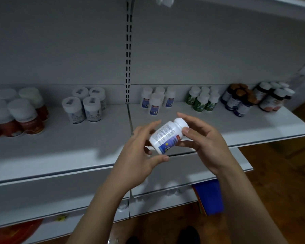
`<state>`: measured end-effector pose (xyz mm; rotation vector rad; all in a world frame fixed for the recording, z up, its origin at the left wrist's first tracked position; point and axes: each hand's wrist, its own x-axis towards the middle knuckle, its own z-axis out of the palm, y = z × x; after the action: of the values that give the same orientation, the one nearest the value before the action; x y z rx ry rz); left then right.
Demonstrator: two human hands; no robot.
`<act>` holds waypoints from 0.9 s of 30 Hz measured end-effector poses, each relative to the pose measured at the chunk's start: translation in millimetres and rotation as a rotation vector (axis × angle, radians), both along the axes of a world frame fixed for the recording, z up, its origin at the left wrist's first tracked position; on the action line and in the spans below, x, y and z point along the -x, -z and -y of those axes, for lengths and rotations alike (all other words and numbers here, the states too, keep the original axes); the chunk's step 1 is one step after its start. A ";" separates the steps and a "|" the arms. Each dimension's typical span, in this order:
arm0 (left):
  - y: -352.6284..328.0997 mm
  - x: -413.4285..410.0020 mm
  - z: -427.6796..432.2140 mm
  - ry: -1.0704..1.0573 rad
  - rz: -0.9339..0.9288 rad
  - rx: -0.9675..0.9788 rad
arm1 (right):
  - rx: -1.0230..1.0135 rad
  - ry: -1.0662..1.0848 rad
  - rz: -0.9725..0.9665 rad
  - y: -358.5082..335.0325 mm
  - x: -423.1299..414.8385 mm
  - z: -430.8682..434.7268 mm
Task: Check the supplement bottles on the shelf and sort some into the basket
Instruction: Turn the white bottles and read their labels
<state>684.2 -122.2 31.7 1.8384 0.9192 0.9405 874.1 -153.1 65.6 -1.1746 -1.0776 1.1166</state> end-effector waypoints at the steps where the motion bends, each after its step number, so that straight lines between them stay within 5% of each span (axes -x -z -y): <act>1: -0.3 -2.0 -0.6 -0.011 -0.008 0.027 | 0.000 0.002 0.006 0.4 -3.7 0.9; 27: -7.2 -60.4 -1.2 0.075 -0.064 -0.061 | -0.025 0.030 -0.104 10.3 -62.5 1.5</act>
<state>744.6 -121.0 38.9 1.9507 0.8621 0.8766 936.6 -154.6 55.3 -1.0975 -0.9884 1.1256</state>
